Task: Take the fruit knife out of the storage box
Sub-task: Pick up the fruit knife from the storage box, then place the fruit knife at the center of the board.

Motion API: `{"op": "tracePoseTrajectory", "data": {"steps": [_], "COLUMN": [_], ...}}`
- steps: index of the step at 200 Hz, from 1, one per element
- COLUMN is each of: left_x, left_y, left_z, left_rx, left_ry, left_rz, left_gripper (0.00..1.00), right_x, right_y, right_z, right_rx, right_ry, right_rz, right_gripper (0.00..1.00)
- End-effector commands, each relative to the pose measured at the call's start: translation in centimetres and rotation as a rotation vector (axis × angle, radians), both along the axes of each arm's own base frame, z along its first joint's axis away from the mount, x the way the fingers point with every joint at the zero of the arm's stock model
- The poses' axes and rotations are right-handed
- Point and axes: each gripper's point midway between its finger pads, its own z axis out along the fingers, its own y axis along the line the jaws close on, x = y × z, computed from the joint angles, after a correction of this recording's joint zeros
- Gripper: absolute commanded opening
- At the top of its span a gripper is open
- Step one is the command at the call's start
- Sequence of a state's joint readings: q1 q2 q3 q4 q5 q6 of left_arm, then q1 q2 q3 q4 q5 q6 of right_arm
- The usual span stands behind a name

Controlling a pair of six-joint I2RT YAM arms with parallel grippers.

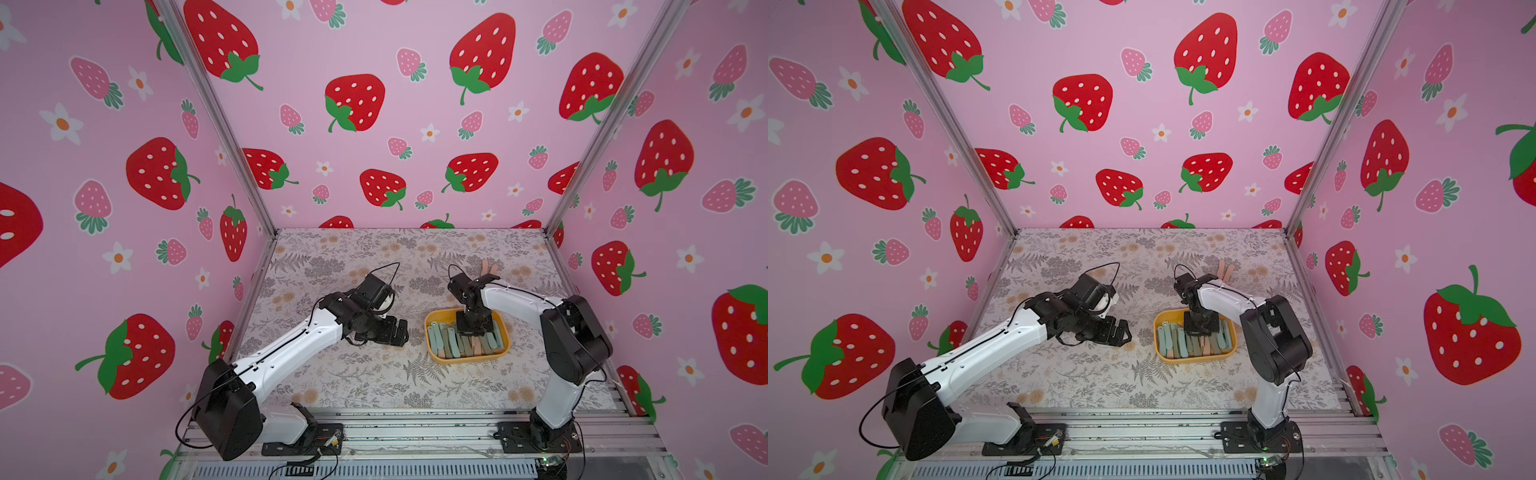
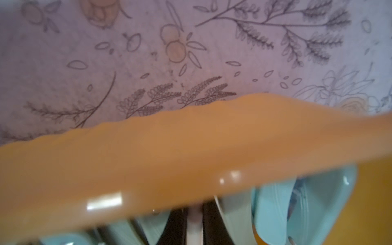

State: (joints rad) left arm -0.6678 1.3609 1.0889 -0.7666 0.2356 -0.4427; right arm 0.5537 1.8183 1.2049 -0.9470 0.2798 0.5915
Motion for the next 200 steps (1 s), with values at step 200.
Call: {"op": "tracePoseTrajectory", "data": {"steps": [200], "left_x": [6.8], "left_y": [-6.2], "left_z": [5.3], "left_rx": [-0.054], "left_ry": [-0.087], "left_rz": [-0.073], "left_gripper": [0.99], "right_x": [8.6], "right_y": [-3.8], "right_z": [12.2], "right_rx": [0.043], "right_ry": [-0.230], "right_rz": [-0.053], "right_gripper": [0.06]}}
